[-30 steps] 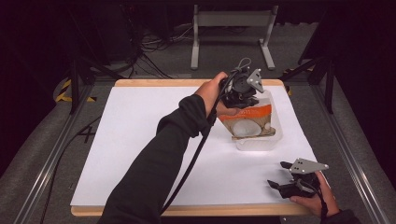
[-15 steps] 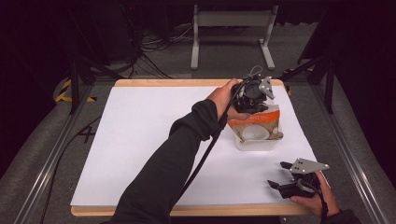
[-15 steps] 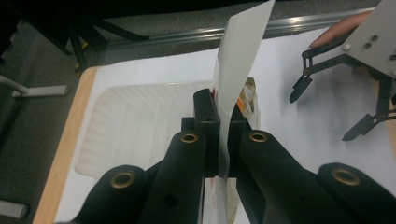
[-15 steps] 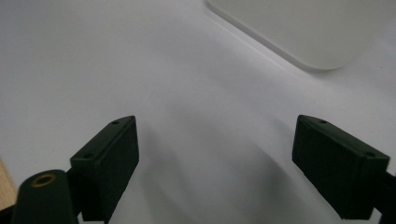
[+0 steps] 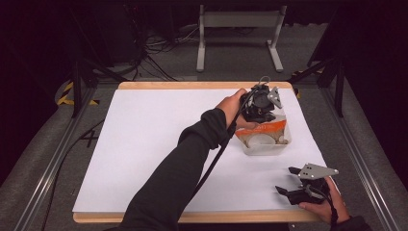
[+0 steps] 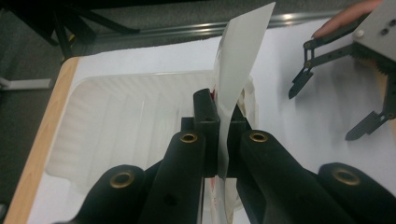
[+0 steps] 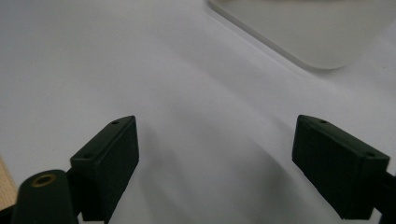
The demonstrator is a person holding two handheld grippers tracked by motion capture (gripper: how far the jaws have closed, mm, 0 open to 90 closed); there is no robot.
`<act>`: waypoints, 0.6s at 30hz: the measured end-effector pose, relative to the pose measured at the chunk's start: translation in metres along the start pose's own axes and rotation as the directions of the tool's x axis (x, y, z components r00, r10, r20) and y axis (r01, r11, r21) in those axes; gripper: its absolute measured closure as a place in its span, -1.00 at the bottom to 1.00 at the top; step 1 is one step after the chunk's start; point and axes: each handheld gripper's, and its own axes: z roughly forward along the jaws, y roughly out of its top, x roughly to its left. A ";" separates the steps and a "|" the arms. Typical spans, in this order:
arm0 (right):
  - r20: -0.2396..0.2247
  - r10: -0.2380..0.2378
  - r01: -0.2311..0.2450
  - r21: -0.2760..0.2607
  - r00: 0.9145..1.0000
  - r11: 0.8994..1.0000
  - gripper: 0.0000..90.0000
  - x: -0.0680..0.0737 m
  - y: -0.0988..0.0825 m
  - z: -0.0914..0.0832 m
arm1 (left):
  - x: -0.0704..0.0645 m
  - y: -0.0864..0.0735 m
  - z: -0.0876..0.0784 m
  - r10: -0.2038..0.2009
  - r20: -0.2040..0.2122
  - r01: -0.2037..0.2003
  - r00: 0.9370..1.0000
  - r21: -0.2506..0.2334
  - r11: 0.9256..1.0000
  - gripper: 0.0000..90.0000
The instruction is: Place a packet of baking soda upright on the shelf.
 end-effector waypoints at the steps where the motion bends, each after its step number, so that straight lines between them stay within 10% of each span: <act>1: -0.002 0.000 0.000 0.000 1.000 1.000 -0.65 0.000 0.000 0.000 | 0.000 -0.001 0.000 -0.002 0.003 0.002 1.000 -0.010 1.000 0.99; 18: -0.011 -0.003 0.004 0.007 1.000 1.000 -0.65 0.000 0.002 0.004 | -0.002 0.015 0.017 0.005 -0.034 -0.004 0.999 0.031 1.000 0.97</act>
